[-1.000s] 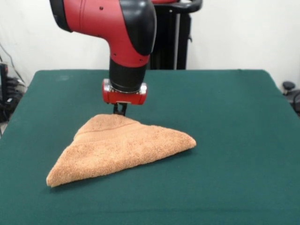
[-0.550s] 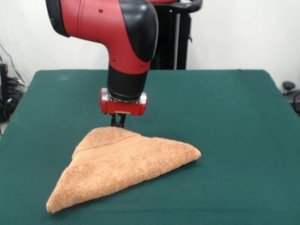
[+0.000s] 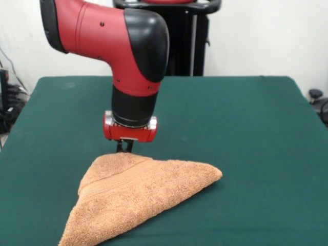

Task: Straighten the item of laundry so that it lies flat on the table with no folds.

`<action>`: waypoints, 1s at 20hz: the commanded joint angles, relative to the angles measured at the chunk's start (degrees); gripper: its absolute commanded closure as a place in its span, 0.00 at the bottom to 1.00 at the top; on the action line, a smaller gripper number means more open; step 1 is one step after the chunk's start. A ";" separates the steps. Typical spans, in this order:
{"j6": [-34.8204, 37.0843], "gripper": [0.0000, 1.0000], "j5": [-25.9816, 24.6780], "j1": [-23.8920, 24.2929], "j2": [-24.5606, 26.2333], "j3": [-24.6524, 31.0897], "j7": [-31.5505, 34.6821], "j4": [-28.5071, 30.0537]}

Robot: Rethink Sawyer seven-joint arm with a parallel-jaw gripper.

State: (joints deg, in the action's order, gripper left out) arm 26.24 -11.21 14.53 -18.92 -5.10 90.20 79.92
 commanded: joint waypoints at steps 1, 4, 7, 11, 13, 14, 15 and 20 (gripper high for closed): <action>-2.25 1.00 5.57 -0.71 -2.42 4.71 13.80 3.28; -4.59 1.00 5.46 -2.92 -14.55 0.30 18.23 19.70; -5.69 1.00 6.51 -2.76 -20.26 -0.11 18.53 27.84; -9.79 1.00 6.89 -1.31 -20.52 1.13 17.55 31.65; -11.74 1.00 7.07 -0.99 -19.73 1.97 17.13 32.27; -12.25 1.00 7.20 -0.65 -19.20 2.37 16.63 32.15; -12.41 1.00 7.46 -0.92 -18.81 2.42 16.43 31.75; -13.45 1.00 8.18 0.31 -15.74 3.78 13.71 28.62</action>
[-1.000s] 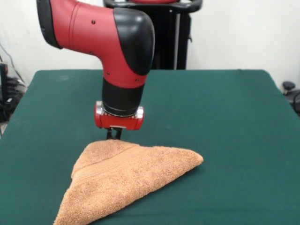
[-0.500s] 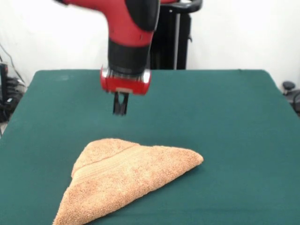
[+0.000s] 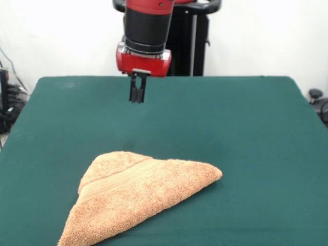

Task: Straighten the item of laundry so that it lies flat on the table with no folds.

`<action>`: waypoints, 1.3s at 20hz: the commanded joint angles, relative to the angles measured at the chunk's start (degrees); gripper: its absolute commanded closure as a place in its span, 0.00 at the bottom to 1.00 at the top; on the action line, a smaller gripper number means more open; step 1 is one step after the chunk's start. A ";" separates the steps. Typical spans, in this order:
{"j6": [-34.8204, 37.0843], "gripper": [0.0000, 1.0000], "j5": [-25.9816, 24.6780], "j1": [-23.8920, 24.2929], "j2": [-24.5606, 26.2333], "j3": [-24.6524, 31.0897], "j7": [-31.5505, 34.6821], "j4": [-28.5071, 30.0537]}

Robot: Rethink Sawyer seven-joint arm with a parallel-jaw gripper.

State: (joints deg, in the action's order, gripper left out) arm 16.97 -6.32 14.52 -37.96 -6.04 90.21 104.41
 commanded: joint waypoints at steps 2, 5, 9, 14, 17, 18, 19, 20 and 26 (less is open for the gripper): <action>-4.40 1.00 3.58 0.45 4.47 4.79 13.06 2.38; -5.57 1.00 4.37 0.68 7.48 4.96 12.78 -1.31; -5.64 1.00 5.61 0.68 10.61 5.25 12.32 -5.43; -4.75 1.00 7.30 -0.19 13.07 4.67 12.08 -9.56; -3.71 1.00 8.37 -1.02 14.79 4.21 12.11 -12.61; -3.27 1.00 8.64 -1.20 15.05 4.02 12.15 -13.22; -2.72 1.00 8.91 -1.46 15.52 3.81 12.00 -14.35; -2.16 1.00 9.20 -1.44 15.81 3.90 11.82 -15.00; 0.67 1.00 10.58 -0.93 17.04 4.30 10.53 -18.55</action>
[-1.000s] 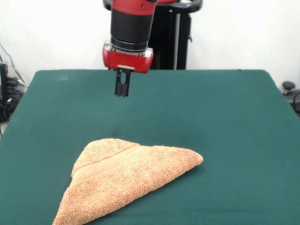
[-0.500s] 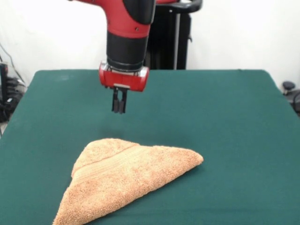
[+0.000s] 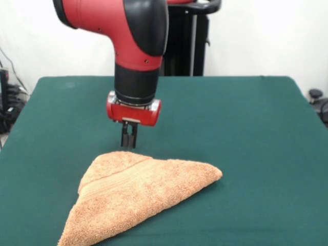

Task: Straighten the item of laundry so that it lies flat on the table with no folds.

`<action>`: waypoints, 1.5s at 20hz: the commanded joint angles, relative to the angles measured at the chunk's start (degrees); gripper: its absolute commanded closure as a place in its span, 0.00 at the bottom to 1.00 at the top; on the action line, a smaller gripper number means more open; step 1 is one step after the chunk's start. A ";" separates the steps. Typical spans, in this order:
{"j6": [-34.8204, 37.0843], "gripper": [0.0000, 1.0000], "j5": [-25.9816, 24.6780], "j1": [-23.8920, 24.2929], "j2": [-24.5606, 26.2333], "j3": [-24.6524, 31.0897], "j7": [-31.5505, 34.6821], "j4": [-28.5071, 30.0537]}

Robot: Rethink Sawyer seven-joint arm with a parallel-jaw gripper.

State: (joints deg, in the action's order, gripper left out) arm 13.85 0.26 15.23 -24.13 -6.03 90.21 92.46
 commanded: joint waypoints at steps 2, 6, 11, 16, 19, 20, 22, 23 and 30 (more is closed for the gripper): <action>4.83 1.00 4.33 -1.81 3.25 4.00 10.30 -7.49; 6.77 1.00 4.83 -1.62 3.20 3.96 9.69 -8.77; 8.65 1.00 4.63 -0.88 1.97 4.29 9.10 -8.67; 10.91 1.00 4.60 -1.18 0.02 3.79 9.54 -7.79; 11.04 1.00 4.65 -1.42 -1.43 3.65 10.35 -5.97; 11.05 1.00 4.63 -1.55 -2.02 3.60 10.65 -5.17; 11.07 1.00 4.50 -1.91 -3.46 3.26 11.12 -3.43; 11.40 1.00 4.40 -2.02 -4.45 3.11 11.17 -2.50; 13.14 1.00 3.92 -1.31 -7.20 3.27 10.06 -1.06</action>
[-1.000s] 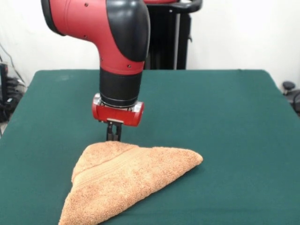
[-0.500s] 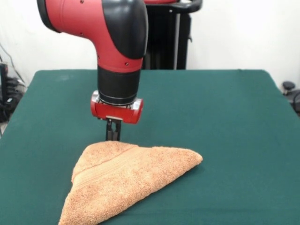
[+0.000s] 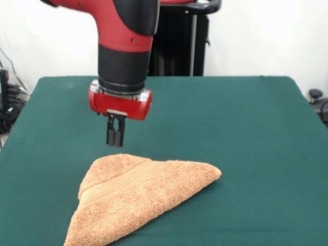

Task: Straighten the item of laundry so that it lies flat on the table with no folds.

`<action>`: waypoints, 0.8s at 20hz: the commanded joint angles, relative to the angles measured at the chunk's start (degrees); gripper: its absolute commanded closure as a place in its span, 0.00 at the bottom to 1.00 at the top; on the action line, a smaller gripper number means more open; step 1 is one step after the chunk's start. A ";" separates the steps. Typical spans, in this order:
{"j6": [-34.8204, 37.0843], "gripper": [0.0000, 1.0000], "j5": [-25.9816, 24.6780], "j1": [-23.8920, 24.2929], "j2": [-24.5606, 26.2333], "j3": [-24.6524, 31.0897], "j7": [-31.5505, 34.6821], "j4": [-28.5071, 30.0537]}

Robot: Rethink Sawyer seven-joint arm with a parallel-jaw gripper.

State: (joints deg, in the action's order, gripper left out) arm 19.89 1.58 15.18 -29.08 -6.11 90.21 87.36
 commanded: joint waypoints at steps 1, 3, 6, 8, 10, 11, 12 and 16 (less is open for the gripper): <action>7.75 1.00 2.61 -1.12 -2.57 3.40 9.82 3.81; 8.86 1.00 2.51 -0.89 -2.79 3.32 9.38 3.01; 9.47 1.00 2.24 -0.77 -2.41 3.15 9.08 1.87; 8.85 1.00 2.07 -0.45 -0.90 3.48 8.87 0.45; 7.72 1.00 1.89 0.04 1.24 3.96 8.49 -1.40; 7.35 1.00 1.85 0.34 2.54 4.25 8.20 -2.81; 6.82 1.00 1.77 0.54 3.52 4.44 8.05 -3.61; 5.77 1.00 1.69 1.05 6.86 5.02 7.60 -6.88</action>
State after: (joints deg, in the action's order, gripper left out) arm 21.90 1.56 16.32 -29.50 -6.27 90.21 83.31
